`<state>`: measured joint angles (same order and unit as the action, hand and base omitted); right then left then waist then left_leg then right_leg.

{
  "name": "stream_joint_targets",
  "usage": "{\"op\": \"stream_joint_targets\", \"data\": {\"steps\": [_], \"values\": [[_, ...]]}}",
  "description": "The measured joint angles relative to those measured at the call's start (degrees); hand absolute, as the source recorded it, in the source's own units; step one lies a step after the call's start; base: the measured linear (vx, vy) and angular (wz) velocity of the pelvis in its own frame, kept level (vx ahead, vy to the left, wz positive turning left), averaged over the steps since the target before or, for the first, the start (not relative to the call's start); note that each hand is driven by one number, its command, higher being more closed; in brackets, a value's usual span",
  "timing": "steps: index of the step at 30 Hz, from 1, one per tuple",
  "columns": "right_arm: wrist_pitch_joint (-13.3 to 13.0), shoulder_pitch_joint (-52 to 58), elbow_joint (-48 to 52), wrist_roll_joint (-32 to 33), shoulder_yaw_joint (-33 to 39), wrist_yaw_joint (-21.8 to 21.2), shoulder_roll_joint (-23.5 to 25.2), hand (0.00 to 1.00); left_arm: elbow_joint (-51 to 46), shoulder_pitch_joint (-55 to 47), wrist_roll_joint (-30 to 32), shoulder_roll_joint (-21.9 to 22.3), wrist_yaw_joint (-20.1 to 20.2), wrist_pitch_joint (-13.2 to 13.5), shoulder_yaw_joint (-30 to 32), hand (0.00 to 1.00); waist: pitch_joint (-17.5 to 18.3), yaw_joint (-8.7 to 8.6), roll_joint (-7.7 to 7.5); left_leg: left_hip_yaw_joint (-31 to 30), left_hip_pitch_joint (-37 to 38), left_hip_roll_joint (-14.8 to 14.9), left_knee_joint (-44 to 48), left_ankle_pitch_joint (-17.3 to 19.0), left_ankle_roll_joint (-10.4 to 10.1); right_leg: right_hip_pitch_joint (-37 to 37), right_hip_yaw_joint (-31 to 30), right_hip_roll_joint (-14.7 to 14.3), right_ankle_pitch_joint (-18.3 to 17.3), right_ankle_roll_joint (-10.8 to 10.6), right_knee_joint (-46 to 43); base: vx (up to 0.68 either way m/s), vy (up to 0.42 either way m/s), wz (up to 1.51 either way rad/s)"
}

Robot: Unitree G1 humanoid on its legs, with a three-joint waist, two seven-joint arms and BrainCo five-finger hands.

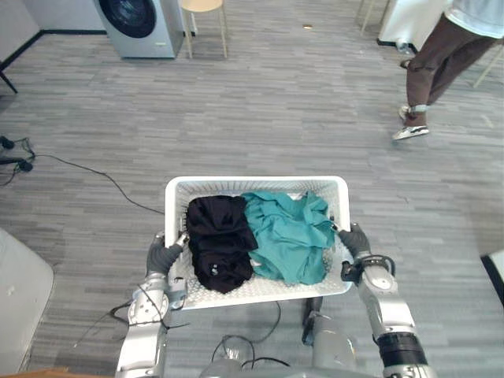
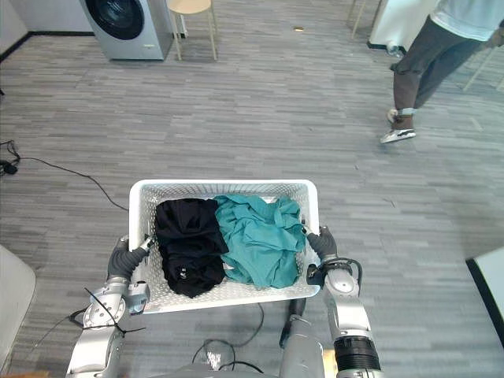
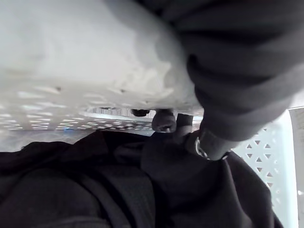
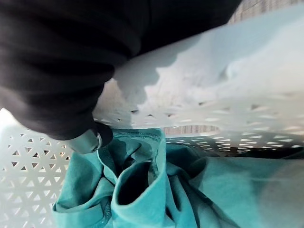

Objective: Pick up the laundry basket with both hands and put the clothes into the washing machine.

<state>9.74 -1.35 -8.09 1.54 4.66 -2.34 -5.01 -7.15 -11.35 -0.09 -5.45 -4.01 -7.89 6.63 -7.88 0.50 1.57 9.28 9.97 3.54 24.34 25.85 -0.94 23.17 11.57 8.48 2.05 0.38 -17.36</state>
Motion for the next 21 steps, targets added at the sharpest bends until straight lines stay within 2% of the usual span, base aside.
{"op": "stream_joint_targets", "data": {"steps": [1, 2, 3, 4, 5, 6, 7, 8, 9, 11, 12, 13, 14, 15, 16, 17, 18, 19, 20, 21], "values": [[0.02, 0.84, 0.41, -0.04, 0.01, 0.05, -0.46, 1.00, 0.38, 0.01, 0.22, 0.12, 0.07, 0.00, -0.32, 1.00, 0.87, -0.36, 0.81, -0.77, -0.53, 1.42, 3.66, -0.01, -0.15, -0.26, -0.26, -0.78, 2.15, 0.10, -1.86, 0.89, -0.270, 0.71], [0.27, 0.80, 0.48, -0.08, -0.05, 0.06, -2.33, 1.00, 1.35, 0.13, 0.38, 1.78, 0.00, 0.02, -0.96, 1.00, 2.18, -0.33, 4.52, -0.51, -3.65, 6.32, 13.29, -1.48, -2.41, -1.41, 1.69, -3.09, -0.27, -0.63, -4.82, 0.60, -0.136, 0.22], [0.58, -0.29, 0.52, -0.11, -0.02, 0.31, -3.38, 1.00, 1.92, 0.90, 0.52, 2.63, -0.11, 0.03, -1.13, 1.00, 2.32, 0.45, 6.70, 2.63, -7.84, 11.79, 24.34, -9.01, -2.41, -3.50, 2.78, -5.64, -2.84, -0.08, -5.69, 0.73, -0.151, -0.08], [0.85, -0.74, 0.51, -0.13, -0.09, 0.76, -3.55, 1.00, 2.85, 1.56, 0.49, 2.85, -0.17, 0.02, -1.03, 1.00, 2.34, 0.87, 6.91, 5.37, -9.65, 14.64, 29.19, -16.23, -0.27, -5.31, 2.72, -6.57, -3.69, 0.03, -5.02, 0.68, -0.166, -0.31], [0.87, -0.87, 0.57, -0.17, -0.19, 1.32, -3.47, 1.00, 4.12, 1.82, 0.33, 2.98, -0.14, -0.06, -1.01, 1.00, 2.30, 1.29, 6.82, 9.34, -12.08, 19.79, 36.13, -30.66, 4.54, -10.62, 2.48, -7.68, -4.07, 0.48, -1.05, 0.81, -0.185, -0.29], [0.85, -0.90, 0.66, -0.60, 0.27, 2.86, -3.47, 1.00, 4.43, 2.36, -0.41, 2.61, -0.12, 0.03, -1.74, 1.00, 2.10, 1.51, 6.38, 10.56, -15.59, 22.28, 43.03, -25.05, 4.18, -15.86, 1.79, -8.13, -4.09, 0.47, 3.52, 0.78, -0.132, -0.30], [0.82, -1.33, 0.71, -1.03, 0.88, 3.57, -3.42, 1.00, 4.43, 3.06, -0.56, 2.64, -0.14, 0.37, -2.20, 1.00, 1.64, 1.97, 5.65, 10.60, -18.69, 22.02, 45.46, -20.53, 3.81, -19.10, 0.95, -7.81, -4.10, 0.49, 6.06, 0.63, -0.055, -0.22], [0.82, -1.64, 0.74, -1.18, 1.26, 3.63, -3.34, 1.00, 4.43, 3.52, -0.82, 2.64, -0.11, 0.55, -2.20, 1.00, 1.35, 2.04, 5.19, 10.49, -20.82, 21.25, 45.55, -18.45, 4.01, -21.04, 0.58, -7.32, -4.11, 0.50, 7.78, 0.58, 0.033, -0.20], [0.82, -2.01, 1.17, -1.19, 1.48, 3.71, -3.33, 1.00, 4.41, 4.34, -1.16, 2.61, -0.02, 0.71, -2.02, 1.00, 0.83, 2.06, 4.40, 10.50, -25.24, 19.50, 43.09, -14.86, 3.55, -24.58, -0.15, -6.31, -4.28, 0.30, 10.95, 0.44, 0.079, -0.17], [0.79, -2.45, 2.24, -1.19, 1.60, 3.70, -3.32, 1.00, 4.34, 4.95, -1.45, 2.52, -0.04, 0.99, -1.87, 1.00, -0.03, 2.78, 3.02, 11.41, -30.98, 16.58, 32.50, -12.34, 2.12, -28.21, -0.53, -4.06, -5.98, -1.92, 13.27, 0.53, 0.180, -0.25], [0.72, -2.58, 2.27, -1.20, 1.92, 3.67, -3.37, 1.00, 4.11, 5.05, -1.45, 2.75, -0.02, 0.99, -1.94, 1.00, -0.09, 3.72, 2.92, 10.94, -33.60, 13.95, 17.85, -13.44, 0.47, -30.74, -0.23, -1.88, -8.32, -5.06, 13.70, 0.52, 0.246, -0.28], [0.73, -2.57, 2.27, -1.20, 1.92, 3.60, -3.38, 1.00, 4.04, 4.93, -1.44, 2.97, -0.02, 0.98, -1.96, 1.00, -0.21, 3.78, 2.76, 10.54, -33.66, 12.99, 11.17, -14.91, -1.12, -31.86, -0.01, -1.12, -9.37, -6.48, 13.76, 0.55, 0.323, -0.22], [0.63, -2.51, 1.81, -1.23, 1.98, 3.60, -2.75, 1.00, 3.91, 4.77, -1.43, 3.03, 0.00, 0.98, -1.97, 1.00, -0.30, 3.75, 2.65, 10.22, -32.57, 10.49, 4.48, -20.69, 1.30, -35.09, 0.46, 0.78, -11.69, -8.60, 14.18, 0.45, 0.280, 0.09], [0.65, -2.46, 1.15, -1.24, 1.99, 3.68, -1.96, 1.00, 3.92, 4.77, -1.40, 2.81, -0.13, 0.91, -1.94, 1.00, -0.08, 3.21, 0.71, 11.18, -31.55, 8.54, 3.83, -19.84, 0.89, -36.02, 0.99, 2.35, -11.81, -8.84, 14.72, 0.66, 0.354, 0.28], [0.48, -3.12, 0.92, -1.54, 2.02, 3.74, -1.83, 1.00, 3.30, 4.92, -1.34, 2.14, -0.29, 0.85, -1.90, 1.00, 0.16, 3.09, 0.02, 11.11, -32.07, 7.46, 5.07, -18.19, 2.34, -35.67, 1.24, 2.35, -11.01, -8.13, 14.08, 0.52, 0.237, 0.28], [0.25, -3.58, 0.89, -1.62, 1.96, 3.70, -1.94, 1.00, 2.42, 4.88, -1.35, 2.05, -0.31, 0.85, -1.91, 1.00, 0.08, 3.76, -0.10, 10.83, -32.64, 7.47, 7.94, -15.50, 3.68, -35.71, 2.51, 2.14, -10.23, -7.72, 12.78, 0.71, 0.314, 0.31], [0.07, -3.83, 0.64, -1.64, 2.07, 3.70, -1.44, 1.00, 2.21, 4.85, -1.35, 2.24, -0.38, 0.84, -1.94, 1.00, 0.11, 3.99, -0.08, 10.18, -32.50, 7.03, 12.27, -11.41, 6.19, -35.59, 3.28, 3.52, -10.42, -8.51, 7.01, 0.50, 0.248, 0.26], [-0.03, -3.78, 0.46, -1.66, 2.17, 3.75, -1.26, 1.00, 2.21, 4.76, -1.35, 2.24, -0.38, 0.83, -1.99, 1.00, 0.15, 3.89, -0.28, 10.00, -31.74, 6.26, 12.74, -10.11, 6.49, -34.62, 2.74, 4.48, -10.69, -9.39, 2.98, 0.58, 0.345, 0.40], [-0.19, -3.78, 0.28, -2.20, 2.27, 3.75, -0.68, 1.00, 2.21, 4.65, -1.36, 1.79, -0.49, 0.81, -2.03, 1.00, -0.06, 3.82, -1.11, 10.48, -29.16, 4.65, 12.45, -7.74, 6.10, -30.66, 0.57, 7.24, -10.75, -11.99, -9.93, 0.37, 0.250, 0.29], [-0.26, -3.78, 0.09, -2.51, 2.27, 3.75, -0.28, 1.00, 2.21, 4.59, -1.36, 1.43, -0.69, 0.78, -2.03, 1.00, -0.05, 3.81, -1.45, 10.60, -27.92, 3.85, 12.34, -6.83, 6.08, -27.94, -0.93, 8.43, -9.97, -14.42, -17.89, 0.44, 0.237, 0.24]]}}
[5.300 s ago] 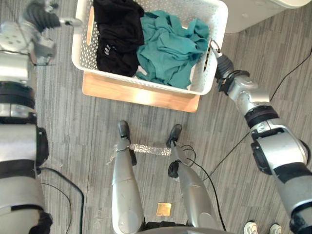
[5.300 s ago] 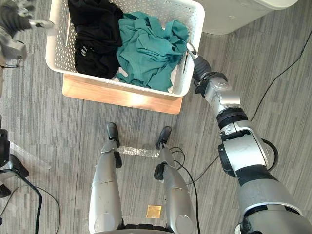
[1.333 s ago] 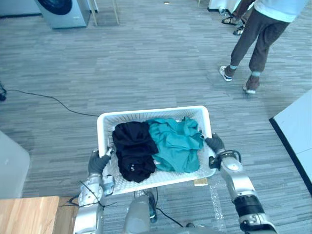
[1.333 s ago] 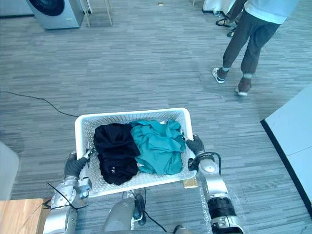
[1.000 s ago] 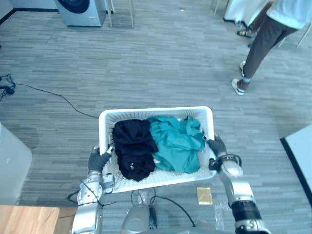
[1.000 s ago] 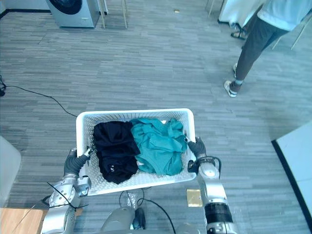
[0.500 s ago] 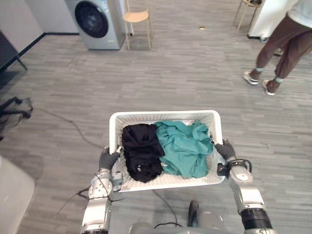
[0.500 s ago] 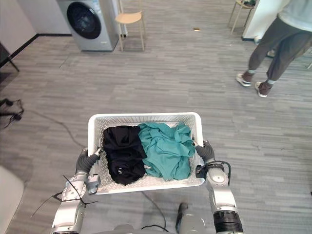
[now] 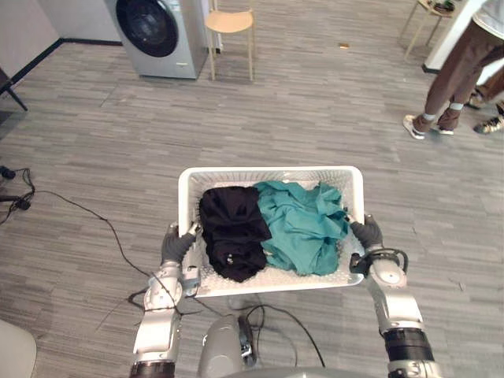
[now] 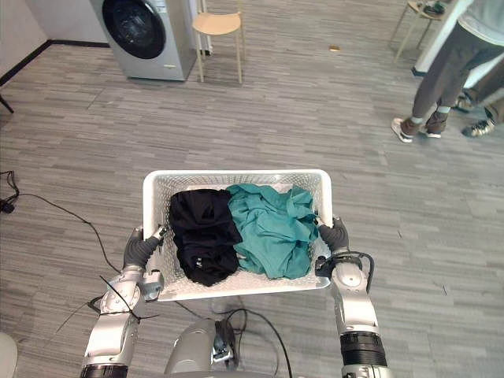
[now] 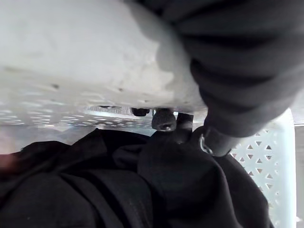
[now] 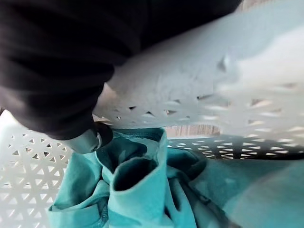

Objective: Pick up the laundry basket with both hands and put the clothes into the washing machine.

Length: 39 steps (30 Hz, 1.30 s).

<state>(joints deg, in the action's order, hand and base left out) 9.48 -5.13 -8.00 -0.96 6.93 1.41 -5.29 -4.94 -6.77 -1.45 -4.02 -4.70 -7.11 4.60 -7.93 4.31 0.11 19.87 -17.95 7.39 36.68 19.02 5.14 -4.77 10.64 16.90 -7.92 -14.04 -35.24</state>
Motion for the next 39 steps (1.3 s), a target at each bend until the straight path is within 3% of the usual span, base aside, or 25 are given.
{"op": "stream_joint_targets", "data": {"steps": [1, 2, 3, 6, 7, 8, 10, 11, 12, 13, 14, 15, 16, 17, 18, 19, 20, 22, 25, 26, 27, 30, 34, 35, 39], "values": [[-0.16, -0.01, -0.62, -0.52, 0.00, 0.00, 0.47, 1.00, -0.01, -0.26, 0.02, -0.70, -0.44, -0.06, -0.02, 1.00, 0.10, -0.02, -0.28, 0.24, 2.04, -1.00, -0.32, 1.14, -0.25, 4.57, -1.62, 1.19, 0.89, -1.65, -11.50, 0.43, 0.150, 0.10], [-0.46, -0.13, -2.18, -1.24, -0.05, 0.00, 1.53, 1.00, -0.25, -1.13, 0.05, -1.55, -0.68, -0.07, -0.01, 1.00, 0.07, -0.02, -0.31, 0.71, 5.44, -2.15, -1.93, 2.14, -0.01, 9.05, -1.52, 2.22, 0.33, -0.69, -22.13, 0.51, 0.135, -0.02], [-0.52, -0.01, -3.67, -1.94, -0.20, -0.01, 2.37, 1.00, -0.29, -1.98, 0.19, -2.24, -0.79, -0.13, -0.01, 1.00, 0.00, -0.03, -0.28, 1.09, 9.39, -3.39, -5.22, 2.40, 0.21, 12.43, -0.36, 2.17, -1.61, 2.68, -26.65, 0.42, 0.085, -0.11], [-0.59, 0.65, -4.46, -2.57, -0.14, 0.00, 2.38, 1.00, -0.30, -2.39, 0.83, -2.61, -0.77, -0.51, -1.11, 1.00, -0.04, -0.55, 0.18, 1.06, 16.99, -5.49, -12.44, 2.42, 0.11, 20.35, 4.31, 0.80, -7.26, 8.11, -21.15, 0.40, 0.029, 0.01], [-0.60, 0.70, -4.46, -2.55, -0.07, 0.02, 1.89, 1.00, -0.30, -2.33, 0.94, -2.62, -0.77, -0.50, -1.61, 1.00, -0.02, -0.78, 0.47, 0.59, 17.87, -5.49, -12.97, 2.56, -0.14, 21.55, 5.55, 0.43, -7.93, 8.77, -17.88, 0.39, -0.018, 0.33], [-0.62, 0.68, -4.45, -2.50, 0.00, 0.05, 0.97, 1.00, -0.30, -2.03, 0.93, -2.62, -0.67, -0.49, -2.23, 1.00, 0.04, -1.76, 0.62, -0.27, 19.01, -5.28, -13.63, 2.80, -0.66, 23.49, 6.98, -0.56, -7.85, 9.24, -8.92, 0.40, -0.049, 0.60], [-0.99, 0.70, -4.43, -2.42, 0.12, 0.07, 0.09, 1.00, -0.28, -1.31, 0.93, -2.42, -0.45, -0.51, -2.60, 1.00, 0.02, -3.36, 0.72, -0.78, 20.34, -4.10, -13.46, 4.21, -3.25, 25.71, 7.96, -1.87, -4.71, 10.87, 3.62, 0.44, -0.077, 0.65], [-1.05, 0.74, -4.43, -2.03, 0.24, 0.11, -0.10, 1.00, -0.20, -1.16, 0.95, -2.48, -0.46, -0.52, -2.50, 1.00, 0.05, -3.41, 0.65, -1.16, 21.92, -3.19, -13.12, 5.39, -5.40, 26.43, 8.59, -3.13, -0.44, 11.82, 10.86, 0.39, -0.097, 0.35], [-1.17, 0.89, -4.42, -1.87, 0.27, 0.14, 0.11, 1.00, -0.12, -1.17, 0.96, -2.55, -0.48, -0.53, -2.45, 1.00, 0.15, -3.37, 0.50, -1.19, 22.75, -2.86, -12.75, 6.00, -6.49, 26.15, 9.04, -3.69, 1.56, 12.24, 13.28, 0.53, -0.168, 0.36], [-1.64, 1.50, -4.40, -1.88, 0.21, 0.35, 0.45, 1.00, -0.07, -1.16, 1.08, -2.85, -0.54, -0.53, -2.42, 1.00, 0.34, -3.36, 0.17, -2.05, 24.95, -2.19, -11.36, 7.78, -9.42, 25.54, 9.48, -4.58, 5.90, 13.38, 16.33, 0.69, -0.308, 0.51], [-1.93, 2.51, -4.38, -1.87, -0.18, 0.85, 0.32, 1.00, 0.16, -1.09, 1.17, -2.98, -0.48, -0.54, -2.48, 1.00, 0.69, -3.67, -0.17, -3.63, 25.83, -1.20, -7.51, 8.95, -10.60, 24.73, 7.16, -5.23, 13.00, 14.88, 14.44, 0.70, -0.312, 0.55], [-1.94, 2.80, -4.42, -1.87, -0.18, 0.96, -0.01, 1.00, 0.75, -1.06, 1.18, -2.44, -0.44, -0.54, -2.64, 1.00, 0.96, -3.64, 1.59, -4.22, 25.41, 0.69, -3.69, 8.94, -10.55, 24.52, 7.38, -6.31, 10.71, 14.25, 12.05, 0.69, -0.291, 0.22], [-1.90, 2.66, -4.33, -1.87, -0.21, 0.98, -1.43, 1.00, 0.86, -1.57, 1.28, -0.54, -0.40, -0.56, -2.70, 1.00, 1.92, -2.80, 4.99, -5.28, 21.63, 5.73, 6.14, 6.13, -9.58, 23.07, 8.50, -9.56, 8.44, 14.79, 11.75, 0.54, -0.158, -0.35], [-1.90, 2.01, -4.10, -1.87, -0.54, 1.03, -2.00, 1.00, 0.93, -1.56, 1.26, 0.21, -0.59, -0.55, -2.39, 1.00, 1.89, -1.85, 7.21, -6.24, 17.50, 10.12, 16.47, -0.50, -9.63, 21.18, 8.47, -13.03, 6.87, 15.94, 12.22, 0.54, -0.152, -0.59], [-1.89, 1.80, -4.10, -1.87, -0.82, 1.08, -1.96, 1.00, 1.00, -1.56, 1.27, 0.40, -0.62, -0.56, -1.91, 1.00, 1.80, -1.55, 7.48, -7.01, 15.48, 11.43, 21.03, -5.95, -9.41, 19.93, 8.04, -14.15, 6.54, 16.35, 13.14, 0.51, -0.119, -0.61], [-1.91, 1.85, -4.08, -1.85, -0.86, 1.37, -1.99, 1.00, 1.29, -1.60, 1.21, 0.52, -0.71, -0.57, -1.77, 1.00, 1.68, -1.12, 7.25, -9.13, 11.86, 12.52, 27.14, -7.18, -9.48, 16.77, 7.48, -15.05, 6.50, 16.45, 16.20, 0.47, -0.075, -0.45], [-1.94, 1.87, -4.06, -1.86, -0.35, 2.00, -2.01, 1.00, 1.27, -1.57, 1.13, 0.54, -0.70, -0.54, -2.45, 1.00, 1.30, -1.30, 6.22, -8.90, 9.64, 12.40, 28.33, -5.93, -9.68, 13.58, 6.47, -14.94, 6.69, 16.19, 19.05, 0.54, -0.051, -0.31], [-2.09, 2.03, -4.05, -1.85, 0.04, 2.23, -2.00, 1.00, 1.24, -1.55, 1.13, 1.16, -0.65, -0.52, -2.56, 1.00, 0.80, -1.99, 5.40, -8.34, 7.26, 12.35, 24.94, -4.14, -9.29, 9.32, 5.78, -14.57, 7.20, 15.44, 22.95, 0.37, 0.012, -0.17], [-2.84, 2.18, -4.05, -1.74, 0.42, 2.19, -2.02, 1.00, 1.04, -1.42, 1.17, 1.51, -0.60, -0.49, -2.53, 1.00, 0.81, -1.97, 4.79, -7.23, 6.82, 11.56, 1.35, -3.95, -9.04, 5.22, 5.18, -13.04, 8.13, 13.99, 27.45, 0.32, 0.146, -0.27], [-3.47, 2.49, -3.98, -1.71, 0.92, 2.02, -2.11, 1.00, 1.01, -1.42, 1.18, 2.16, -0.60, -0.46, -2.55, 1.00, 1.04, -1.86, 5.58, -7.12, 7.56, 10.73, -10.93, -8.39, -9.37, 5.11, 5.18, -12.71, 8.14, 12.49, 27.62, 0.22, 0.210, -0.41], [-3.72, 3.22, -4.13, -1.73, 1.40, 2.00, -1.28, 1.00, 1.56, -1.34, 1.19, 2.20, -0.59, -0.42, -2.71, 1.00, 1.08, -1.52, 4.73, -7.06, 8.44, 8.89, -12.37, -10.59, -9.66, 4.44, 4.15, -11.50, 7.74, 10.16, 28.07, 0.20, 0.206, -0.25], [-4.19, 5.55, -3.97, -1.72, 1.75, 1.99, 1.60, 1.00, 1.57, -1.61, 2.16, 0.00, -0.34, -0.52, -2.92, 1.00, 1.92, -3.09, 1.27, -6.93, 10.45, 3.10, -17.45, -11.46, -8.20, 2.56, 6.26, -6.71, 8.78, 8.64, 31.35, 0.21, 0.190, 0.30], [-4.20, 5.70, -3.97, -1.87, 1.71, 1.92, 2.11, 1.00, 1.49, -2.22, 2.24, -0.07, -0.37, -0.49, -2.71, 1.00, 2.02, -1.90, 0.92, -5.92, 12.92, 0.55, -20.71, -11.72, -7.78, 1.84, 6.54, -4.59, 9.25, 7.88, 31.62, 0.11, 0.104, 0.06], [-4.53, 9.41, -4.21, -1.92, 2.12, 2.18, 2.48, 1.00, 0.05, -3.53, 3.80, -0.64, 0.69, -0.57, -4.93, 1.00, 6.90, -3.36, -2.47, -4.96, 16.02, -1.12, -30.81, -17.10, -8.07, 2.75, 6.66, -4.85, 9.43, 7.86, 33.55, 0.00, 0.000, 0.00], [-4.53, 9.48, -4.21, -1.92, 2.12, 2.18, 2.48, 1.00, 0.05, -3.53, 3.80, -0.64, 0.70, -0.57, -4.93, 1.00, 6.90, -3.38, -2.46, -4.92, 16.05, -1.12, -30.91, -17.11, -8.07, 2.78, 6.66, -4.84, 9.43, 7.86, 33.55, 0.00, 0.000, 0.00]]}}
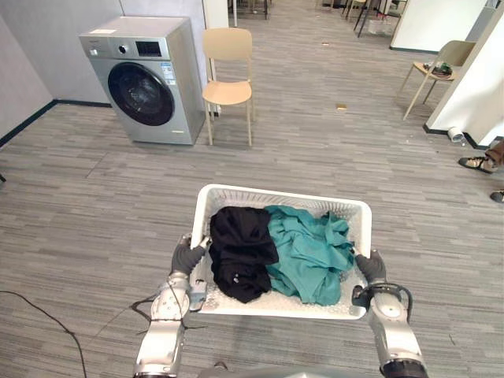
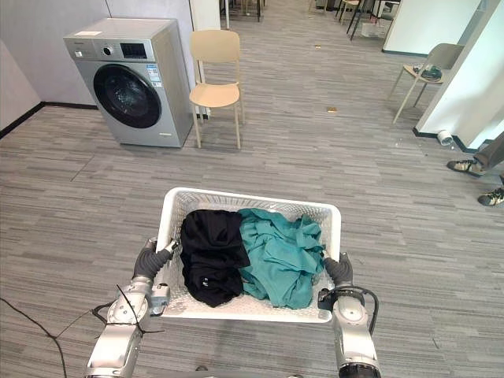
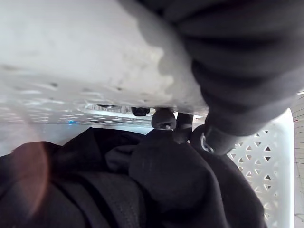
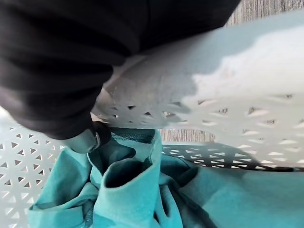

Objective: Pick up the laundry basket with both hands and put the clothes into the washing machine.

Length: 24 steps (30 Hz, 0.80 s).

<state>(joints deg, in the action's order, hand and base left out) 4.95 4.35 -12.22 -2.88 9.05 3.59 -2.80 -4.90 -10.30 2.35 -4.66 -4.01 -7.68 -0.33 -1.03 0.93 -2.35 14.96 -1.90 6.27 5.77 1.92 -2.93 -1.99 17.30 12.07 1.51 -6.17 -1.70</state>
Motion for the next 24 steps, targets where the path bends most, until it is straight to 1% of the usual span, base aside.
{"op": "stream_joint_targets", "data": {"steps": [2, 4, 6, 9, 10, 11, 12, 13, 14, 15, 16, 17, 18, 19, 20, 21, 22, 23, 24], "values": [[-0.11, 0.29, -0.15, 0.01, 0.00, 0.00, 0.00, 1.00, 0.00, -0.01, 0.00, 0.00, 0.10, 0.00, -0.01, 1.00, 0.00, 0.00, 0.00, 0.33, 0.42, -0.10, -0.89, -0.24, -0.18, 0.20, -0.01, 0.10, 0.00, 0.00, -0.12, 0.00, 0.000, -0.04], [-0.45, 1.13, -0.60, 0.03, 0.04, 0.00, 0.19, 1.00, 0.01, -0.06, 0.00, 0.00, 0.23, -0.01, -0.04, 1.00, 0.00, -0.27, 0.00, 0.90, 1.74, -0.37, -4.69, -2.14, -0.22, 0.48, 1.72, 0.55, -0.01, 0.00, -0.22, -0.01, -0.011, 0.07], [-1.27, 2.33, -0.73, 0.09, 0.18, -0.04, 0.40, 1.00, 0.03, -0.42, 0.00, 0.00, 0.28, 0.00, -0.14, 1.00, -0.01, -0.25, 0.04, 1.60, 2.19, -0.41, -6.69, -3.03, -0.36, 1.79, 2.99, 0.70, -0.14, 0.02, -1.19, -0.01, -0.006, -0.05], [-1.32, 3.00, -1.26, 0.33, 1.39, -0.09, 1.77, 1.00, 0.66, -1.28, -0.19, 0.01, 0.27, 0.00, -0.14, 1.00, -0.15, -0.56, 0.21, 2.86, 2.09, 0.05, -6.66, -2.68, -0.57, 3.65, 4.76, 1.21, -1.35, 0.61, -4.69, 0.01, -0.024, -0.21], [-1.47, 3.05, -1.87, 0.64, 1.59, -0.08, 2.15, 1.00, 0.87, -1.44, -0.21, 0.01, 0.27, 0.01, -0.13, 1.00, -0.17, -0.76, 0.24, 3.14, 1.58, 0.51, -5.38, -1.62, -0.75, 4.06, 5.33, 1.23, -1.82, 0.93, -5.58, 0.03, -0.079, -0.30], [-1.61, 3.08, -2.49, 0.96, 1.54, -0.09, 2.65, 1.00, 1.01, -2.26, -0.55, -0.04, 0.26, 0.03, 0.25, 1.00, -0.88, -0.96, 0.82, 3.70, -1.77, 3.31, 3.15, 3.65, -1.41, 4.18, 7.75, 0.76, -3.72, 1.49, -7.48, 0.01, -0.086, -0.36], [-1.61, 3.13, -2.47, 1.19, 1.45, -0.10, 2.31, 1.00, 1.10, -2.83, -1.11, 0.03, 0.25, 0.07, 0.42, 1.00, -1.49, -0.78, 1.85, 4.07, -3.23, 5.37, 7.38, 6.18, -2.02, 3.95, 8.21, -0.10, -5.04, 1.48, -8.27, 0.00, -0.137, -0.66], [-1.61, 3.21, -2.42, 1.32, 0.54, -0.13, 1.53, 1.00, 1.14, -3.80, -2.43, 0.02, 0.22, 0.15, 0.64, 1.00, -2.61, 0.14, 3.22, 4.98, -3.96, 9.83, 14.26, 9.32, -1.83, 2.93, 9.56, -2.10, -8.36, 2.53, -10.66, 0.01, -0.125, -0.64], [-1.60, 3.31, -2.14, 1.34, 0.00, -0.09, 1.20, 1.00, 1.13, -4.12, -2.93, 0.00, 0.22, 0.35, 0.78, 1.00, -3.32, 0.47, 3.91, 5.21, -4.65, 11.93, 18.37, 10.23, -1.57, 2.21, 9.84, -2.85, -10.09, 2.41, -10.76, 0.04, -0.097, -0.43], [-1.63, 3.14, -2.00, 1.42, -0.42, 0.18, 1.17, 1.00, 1.86, -4.05, -4.13, -0.03, 0.11, 0.64, 1.21, 1.00, -4.21, 0.12, 4.74, 5.40, -9.48, 15.87, 29.44, 9.83, 0.49, 1.06, 11.60, -4.30, -10.13, 2.27, -10.40, 0.09, -0.116, 0.11], [-1.61, 3.18, -1.97, 1.68, -0.17, 0.48, 1.11, 1.00, 2.41, -4.04, -4.41, 0.09, 0.12, 0.68, 1.03, 1.00, -4.66, -0.57, 3.98, 5.42, -13.91, 18.01, 36.61, 6.39, 1.84, 0.29, 12.64, -4.40, -10.04, 2.40, -10.00, 0.12, -0.121, 0.39], [-1.56, 3.36, -1.37, 1.80, -0.08, 0.52, 0.18, 1.00, 2.90, -4.05, -4.92, 0.95, 0.12, 0.72, 0.46, 1.00, -5.46, -0.31, 3.23, 5.60, -17.58, 18.26, 39.72, 6.73, 0.66, -0.37, 12.96, -3.84, -10.39, 2.30, -9.77, 0.18, -0.126, 0.41], [-1.47, 3.28, 0.12, 1.78, 0.11, 0.68, -1.20, 1.00, 2.89, -4.05, -5.37, 2.07, 0.13, 0.94, 0.20, 1.00, -6.14, 0.05, 3.06, 5.54, -19.80, 16.72, 37.01, 7.19, 0.20, -0.78, 13.67, -3.40, -10.49, 2.34, -9.12, 0.17, -0.037, 0.26], [-1.47, 3.15, 0.84, 1.78, 0.10, 0.68, -1.77, 1.00, 2.89, -4.06, -5.83, 2.68, 0.11, 1.20, 0.24, 1.00, -6.46, 0.15, 2.95, 5.55, -20.68, 15.66, 34.77, 7.18, 0.20, -0.97, 13.91, -3.11, -10.58, 2.22, -8.89, 0.15, 0.016, 0.19], [-1.47, 2.62, 1.40, 1.78, 0.09, 0.68, -2.32, 1.00, 2.85, -4.04, -6.29, 3.05, 0.10, 1.64, 0.34, 1.00, -6.65, 0.18, 2.89, 5.43, -21.85, 13.75, 30.82, 7.06, 0.02, -1.21, 14.04, -2.59, -10.99, 1.60, -8.67, 0.17, 0.064, 0.10], [-1.47, 1.70, 1.52, 1.78, 0.01, 0.62, -2.33, 1.00, 2.82, -3.97, -6.50, 3.32, -0.02, 2.03, 0.89, 1.00, -6.91, 0.31, 2.50, 4.93, -22.84, 11.39, 24.27, 6.31, -1.10, -1.85, 14.12, -1.65, -11.65, 0.59, -8.66, 0.31, 0.129, -0.02], [-1.49, 1.42, 1.85, 1.79, 0.01, 0.58, -2.35, 1.00, 2.56, -3.97, -6.56, 3.74, -0.24, 2.42, 0.99, 1.00, -6.80, 1.22, 2.76, 3.76, -23.24, 9.71, 17.39, 4.77, -2.96, -2.36, 14.02, -1.07, -12.73, -1.02, -9.24, 0.35, 0.160, -0.15], [-1.65, 1.36, 1.93, 1.83, 0.03, 0.64, -2.43, 1.00, 2.45, -3.98, -6.57, 3.93, -0.29, 2.76, 0.97, 1.00, -6.76, 1.74, 3.24, 3.12, -23.16, 9.47, 15.45, 4.34, -3.57, -2.69, 13.88, -1.06, -13.36, -1.86, -9.74, 0.43, 0.221, -0.29], [-1.67, 0.97, 1.84, 2.10, 0.01, 0.82, -1.90, 1.00, 2.49, -3.87, -6.58, 3.54, -0.64, 3.25, 1.20, 1.00, -6.91, 2.96, 3.52, 1.51, -23.49, 9.00, 18.26, 0.77, -0.87, -3.66, 12.67, 0.23, -15.45, -4.18, -12.26, 0.43, 0.242, -0.32]]}}
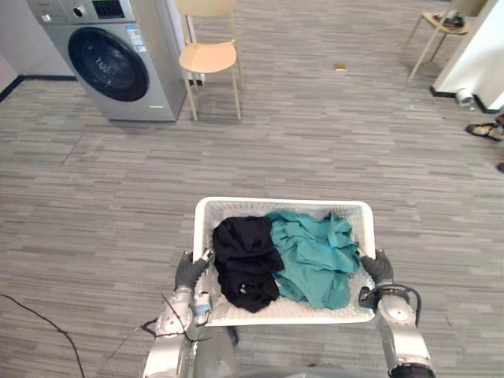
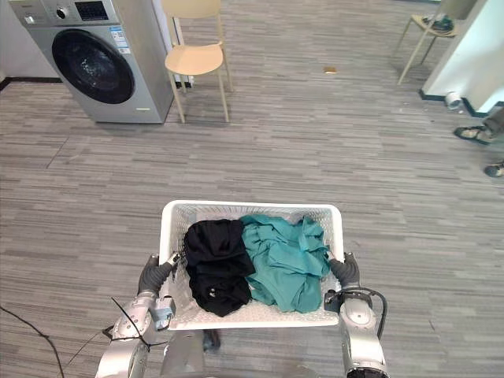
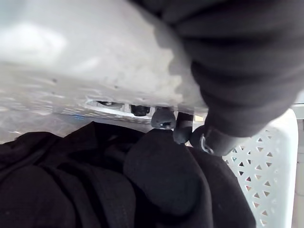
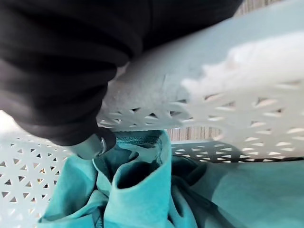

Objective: Pick up the laundry basket with both hands and put the clothes into the washing machine.

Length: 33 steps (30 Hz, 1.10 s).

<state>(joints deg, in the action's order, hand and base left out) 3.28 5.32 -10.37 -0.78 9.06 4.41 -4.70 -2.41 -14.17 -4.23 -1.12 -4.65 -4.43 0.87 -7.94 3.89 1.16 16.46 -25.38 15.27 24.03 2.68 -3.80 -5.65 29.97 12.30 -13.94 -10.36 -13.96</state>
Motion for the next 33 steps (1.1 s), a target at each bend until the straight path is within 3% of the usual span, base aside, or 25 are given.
{"op": "stream_joint_targets", "data": {"steps": [1, 2, 3, 4, 5, 6, 8, 11, 13, 14, 15, 16, 17, 18, 19, 20, 21, 22, 25, 28, 29, 30, 31, 32, 33], "values": [[-0.03, -0.04, 0.00, 0.10, -0.49, 0.38, 0.09, 1.00, -0.21, -0.25, -0.01, -0.52, -0.48, 0.04, 0.72, 1.00, 0.02, 0.31, -1.75, -0.49, -0.76, -1.56, 6.32, 2.01, 2.42, -0.57, -0.50, 3.10, -2.19, -1.90, -3.22, 0.46, 0.250, -0.21], [-0.13, -0.16, 0.02, 0.18, -0.71, 0.36, 0.24, 1.00, -0.14, -0.30, -0.12, -0.45, -0.50, 0.03, 1.14, 1.00, -0.22, 0.08, -2.46, -0.45, -0.73, -2.14, 9.28, 4.90, 2.96, -1.03, -0.65, 4.32, -2.50, -2.32, -5.88, 0.51, 0.270, 0.00], [-0.16, -0.32, -0.01, 0.17, -0.49, 0.39, 0.70, 1.00, -0.17, -0.57, -0.25, -0.25, -0.53, 0.04, 1.08, 1.00, -0.37, 0.08, -2.69, 0.45, -0.06, -2.72, 14.07, 9.34, 4.62, 1.33, -2.16, 8.38, -1.96, -1.08, -15.47, 0.44, 0.261, 0.08], [-0.15, -0.41, -0.02, 0.15, -0.46, 0.39, 0.67, 1.00, -0.22, -0.67, -0.26, -0.38, -0.53, 0.04, 1.03, 1.00, -0.55, 0.14, -3.03, 1.38, 1.01, -2.97, 15.31, 11.19, 5.23, 3.34, -3.70, 10.87, -0.66, 1.41, -21.57, 0.55, 0.347, -0.03], [-0.12, -0.63, -0.11, 0.14, -0.47, 0.34, 0.63, 1.00, -0.43, -0.88, -0.35, -0.84, -0.54, 0.04, 1.15, 1.00, -0.84, 0.08, -3.45, 2.83, 4.26, -4.32, 15.81, 14.56, 5.84, 7.64, -6.06, 15.21, 5.48, 10.58, -32.31, 0.67, 0.392, -0.25], [-0.12, -1.27, -0.88, 0.14, -0.66, 0.29, 1.74, 1.00, -1.31, -1.31, -0.34, -1.63, -0.58, 0.04, 1.50, 1.00, -1.04, -0.01, -3.08, 3.73, 7.72, -4.35, 15.19, 17.00, 6.18, 12.37, -10.30, 15.16, 5.15, 9.95, -40.79, 0.57, 0.307, -0.32], [-0.13, -2.37, -2.03, 0.14, -0.82, 0.06, 3.27, 1.00, -2.21, -1.66, -0.34, -2.76, -0.63, 0.09, 2.18, 1.00, -1.50, -0.08, -2.35, 4.52, 13.13, -4.54, 11.82, 18.40, 5.95, 17.53, -11.95, 11.87, 2.03, 8.36, -45.92, 0.57, 0.188, -0.30], [-0.27, -2.53, -1.75, 0.19, -0.67, -0.90, 2.96, 1.00, -2.73, -2.21, -0.51, -3.02, -0.66, 0.87, 2.36, 1.00, -2.32, -1.01, -0.36, 4.54, 23.41, -6.58, 2.53, 18.42, 5.88, 23.83, -7.32, 6.24, -1.93, 10.60, -37.07, 0.57, 0.102, 0.06], [-0.55, -3.09, -1.53, 0.36, -0.63, -0.94, 2.36, 1.00, -2.60, -1.27, -0.72, -2.67, -0.60, 1.11, 2.54, 1.00, -2.20, -2.38, 0.40, 4.06, 26.48, -6.77, -0.45, 18.41, 5.78, 28.19, -8.41, 1.64, 0.82, 9.47, -17.10, 0.69, 0.052, 0.50], [-0.62, -3.24, -1.51, 0.44, -0.59, -0.87, 2.26, 1.00, -1.93, -0.47, -0.67, -2.54, -0.60, 1.09, 2.62, 1.00, -2.21, -3.10, 0.32, 3.14, 28.38, -7.06, -1.26, 18.85, 3.67, 29.41, -10.29, -0.41, 5.33, 8.41, -6.66, 0.49, -0.018, 0.60], [-0.63, -3.04, -1.50, 0.45, -0.68, -0.85, 2.13, 1.00, -1.69, -0.41, -0.62, -2.54, -0.59, 1.09, 2.61, 1.00, -2.21, -3.26, 0.31, 1.32, 30.32, -7.03, -1.26, 20.13, 0.96, 29.95, -11.81, -1.76, 8.60, 8.65, -3.07, 0.64, -0.090, 0.77], [-0.63, -2.29, -1.49, 0.45, -0.82, -0.78, 2.03, 1.00, -0.92, -0.44, -0.04, -2.37, -0.50, 1.10, 2.53, 1.00, -2.11, -3.34, 0.29, -1.45, 31.63, -6.42, 0.54, 21.74, -1.19, 29.65, -15.04, -3.10, 13.09, 10.64, -4.43, 0.68, -0.183, 1.10], [-0.54, -1.18, -1.51, 0.48, -0.77, -0.64, 1.77, 1.00, 0.61, -0.11, 0.36, -1.95, -0.44, 1.06, 1.97, 1.00, -1.91, -4.27, 1.13, -5.36, 30.78, -4.75, 7.41, 21.94, -1.42, 28.92, -16.45, -3.97, 15.00, 9.65, -10.06, 0.67, -0.215, 0.97], [-0.49, -1.04, -1.51, 0.47, -0.70, -0.66, 1.13, 1.00, 0.90, -0.45, 0.36, -1.16, -0.47, 1.00, 1.94, 1.00, -1.42, -4.21, 2.56, -6.66, 29.10, -2.62, 12.63, 20.85, -0.79, 28.71, -15.10, -4.90, 12.81, 10.22, -12.20, 0.67, -0.220, 0.68], [-0.47, -1.47, -1.37, 0.48, -1.08, -0.93, -0.06, 1.00, 1.15, -0.50, 0.33, -0.43, -0.61, 0.96, 2.06, 1.00, -1.69, -2.94, 4.53, -7.85, 23.18, 2.03, 25.19, 13.87, 0.82, 26.46, -13.47, -6.76, 9.91, 11.03, -13.25, 0.65, -0.170, 0.07], [-0.28, -1.51, -1.33, 0.96, -1.21, -0.84, -0.11, 1.00, 1.46, -0.50, 0.31, -0.25, -0.60, 0.87, 2.18, 1.00, -1.64, -2.11, 5.06, -7.70, 17.61, 6.70, 35.87, 2.16, 3.22, 23.14, -12.68, -8.61, 8.11, 11.70, -11.68, 0.77, -0.186, 0.00], [-0.28, -1.32, -1.28, 1.25, -1.21, -0.80, -0.02, 1.00, 1.70, -0.48, 0.31, -0.30, -0.57, 0.87, 2.15, 1.00, -1.63, -1.35, 5.19, -7.04, 15.38, 8.89, 40.18, 1.18, 3.87, 20.84, -12.52, -9.56, 7.68, 12.04, -10.05, 0.76, -0.156, 0.07], [-0.28, -1.21, -0.90, 1.42, -1.05, -0.68, -0.16, 1.00, 1.98, -0.45, 0.22, 0.01, -0.33, 0.88, 1.71, 1.00, -2.24, -1.11, 4.44, -5.10, 10.69, 10.71, 47.40, 3.60, 7.12, 14.35, -12.45, -10.49, 7.31, 11.69, -5.00, 0.64, -0.118, 0.11], [-0.36, -0.32, 1.53, 1.88, -0.95, -0.71, -0.21, 1.00, 1.95, 0.12, 0.02, 0.15, -0.29, 1.21, 1.85, 1.00, -3.28, -0.98, 2.48, -1.79, 4.88, 7.13, 45.11, 7.66, 6.76, 6.26, -12.44, -9.22, 7.30, 11.65, 1.30, 0.55, -0.027, 0.15], [-0.50, -0.92, 2.60, 2.93, -0.33, -0.84, -0.19, 1.00, 1.77, 2.08, -0.09, -0.08, -0.20, 1.24, 2.15, 1.00, -3.93, 0.41, 1.35, -0.66, -2.20, 1.66, 24.81, 9.89, 4.28, 1.20, -10.81, -6.81, 5.97, 9.49, 5.13, 0.52, 0.126, -0.07], [-0.50, -1.15, 2.62, 3.03, -0.25, -0.95, -0.19, 1.00, 1.65, 2.08, -0.10, -0.12, -0.20, 1.27, 2.57, 1.00, -4.52, 0.48, 0.34, -1.28, -3.79, -0.06, 14.45, 8.72, 2.52, -0.76, -10.08, -5.18, 4.34, 6.86, 5.44, 0.55, 0.243, -0.05], [-0.51, -0.79, 2.61, 3.04, -0.36, -0.97, -0.13, 1.00, 1.63, 1.73, -0.09, -0.02, -0.20, 1.24, 2.62, 1.00, -4.36, 0.72, 0.61, -3.99, -3.74, -1.63, 3.84, 5.33, -0.11, -2.96, -9.71, -4.09, 2.08, 3.32, 5.37, 0.56, 0.277, -0.09], [-0.54, -0.47, 2.62, 3.09, -0.51, -0.98, -0.34, 1.00, 1.43, 1.20, -0.09, 0.16, -0.20, 1.24, 2.56, 1.00, -3.85, 1.01, 1.50, -5.79, -3.37, -2.18, -1.84, 2.27, -0.91, -4.09, -9.83, -4.21, 0.93, 1.79, 5.33, 0.60, 0.335, -0.12], [-0.58, -0.41, 2.07, 3.26, -0.55, -0.93, -0.08, 1.00, 1.19, 0.84, -0.07, 0.14, -0.21, 1.25, 2.63, 1.00, -3.84, 1.39, 1.04, -6.78, -2.93, -2.85, -1.11, -6.88, 1.29, -5.89, -10.46, -3.24, -1.30, -0.53, 5.10, 0.71, 0.377, 0.10], [-0.62, -1.79, 0.78, 3.49, -0.59, -0.70, 1.98, 1.00, 1.23, 2.35, 0.29, -1.48, -0.29, 0.96, 3.96, 1.00, -4.14, 1.27, -3.11, -5.98, -4.61, -5.57, 4.12, -1.11, 2.61, -6.05, -11.26, -0.07, -1.49, -0.12, 4.22, 0.71, 0.357, 0.14]]}}
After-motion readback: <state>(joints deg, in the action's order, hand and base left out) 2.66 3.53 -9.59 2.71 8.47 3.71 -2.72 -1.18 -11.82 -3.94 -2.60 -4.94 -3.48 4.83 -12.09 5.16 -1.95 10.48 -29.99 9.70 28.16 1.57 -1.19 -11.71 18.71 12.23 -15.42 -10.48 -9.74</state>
